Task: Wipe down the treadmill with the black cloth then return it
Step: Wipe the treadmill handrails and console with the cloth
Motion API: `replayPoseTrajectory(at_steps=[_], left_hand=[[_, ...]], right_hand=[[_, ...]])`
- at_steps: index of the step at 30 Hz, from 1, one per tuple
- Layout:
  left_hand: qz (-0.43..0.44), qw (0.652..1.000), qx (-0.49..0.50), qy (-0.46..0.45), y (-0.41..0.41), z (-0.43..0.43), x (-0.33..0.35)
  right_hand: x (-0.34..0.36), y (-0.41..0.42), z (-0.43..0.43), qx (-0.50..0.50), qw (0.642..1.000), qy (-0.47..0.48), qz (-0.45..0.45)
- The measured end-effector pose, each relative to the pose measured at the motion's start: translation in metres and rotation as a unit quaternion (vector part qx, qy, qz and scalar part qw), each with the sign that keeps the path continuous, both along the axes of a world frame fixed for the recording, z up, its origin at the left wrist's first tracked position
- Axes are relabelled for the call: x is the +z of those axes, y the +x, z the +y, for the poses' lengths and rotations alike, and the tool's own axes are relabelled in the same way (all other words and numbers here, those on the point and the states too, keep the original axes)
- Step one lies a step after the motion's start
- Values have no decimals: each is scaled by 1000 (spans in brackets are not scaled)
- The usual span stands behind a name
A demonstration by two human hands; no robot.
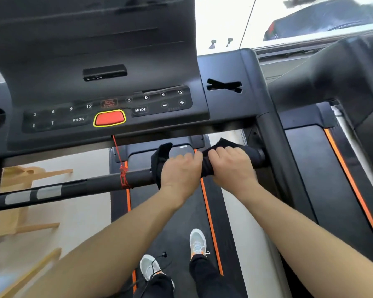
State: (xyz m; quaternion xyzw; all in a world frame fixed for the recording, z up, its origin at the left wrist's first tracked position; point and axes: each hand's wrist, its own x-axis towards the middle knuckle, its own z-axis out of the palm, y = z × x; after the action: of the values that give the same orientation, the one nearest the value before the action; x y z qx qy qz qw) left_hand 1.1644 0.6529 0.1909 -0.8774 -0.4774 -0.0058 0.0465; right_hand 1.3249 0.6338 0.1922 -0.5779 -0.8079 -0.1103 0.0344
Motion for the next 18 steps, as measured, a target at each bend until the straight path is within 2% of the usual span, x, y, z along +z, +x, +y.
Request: replayPoseTrajectory(at_steps=[1,2,4,6,7,8,9,10,12,13,15,17,18], left_hand=[[4,999,11,-39,5,3,3],[9,995,27,-100,11,9,11],[13,965,37,-258,21,27,23],[11,889,29,-456,31,53,36],[10,853,29,-522,35,62,40],[8,832,31,-554,38,66,42],[6,834,30,-551,41,65,42],[4,857,27,-515,42,60,39],[2,943,23,-331,44,36,25],[1,978,8,-210,43,22,16],[3,999,-27,-38,41,4,2],[-13,998,-44,31,42,3,-4],[-10,999,-42,19,43,4,-3]], right_hand=[[6,0,7,-10,998,-55,-4],[17,0,15,-22,988,-150,-9],[39,7,40,-29,926,-377,16],[52,17,66,-53,828,-554,67],[57,22,73,-69,795,-597,81],[60,25,74,-80,786,-608,82],[60,28,68,-80,800,-589,74],[55,31,60,-67,841,-535,49],[40,33,36,-35,943,-331,-4],[27,34,22,-15,977,-214,-9],[5,34,6,-5,1000,-11,1],[-4,35,5,-5,999,39,5],[-3,35,7,1,1000,13,7]])
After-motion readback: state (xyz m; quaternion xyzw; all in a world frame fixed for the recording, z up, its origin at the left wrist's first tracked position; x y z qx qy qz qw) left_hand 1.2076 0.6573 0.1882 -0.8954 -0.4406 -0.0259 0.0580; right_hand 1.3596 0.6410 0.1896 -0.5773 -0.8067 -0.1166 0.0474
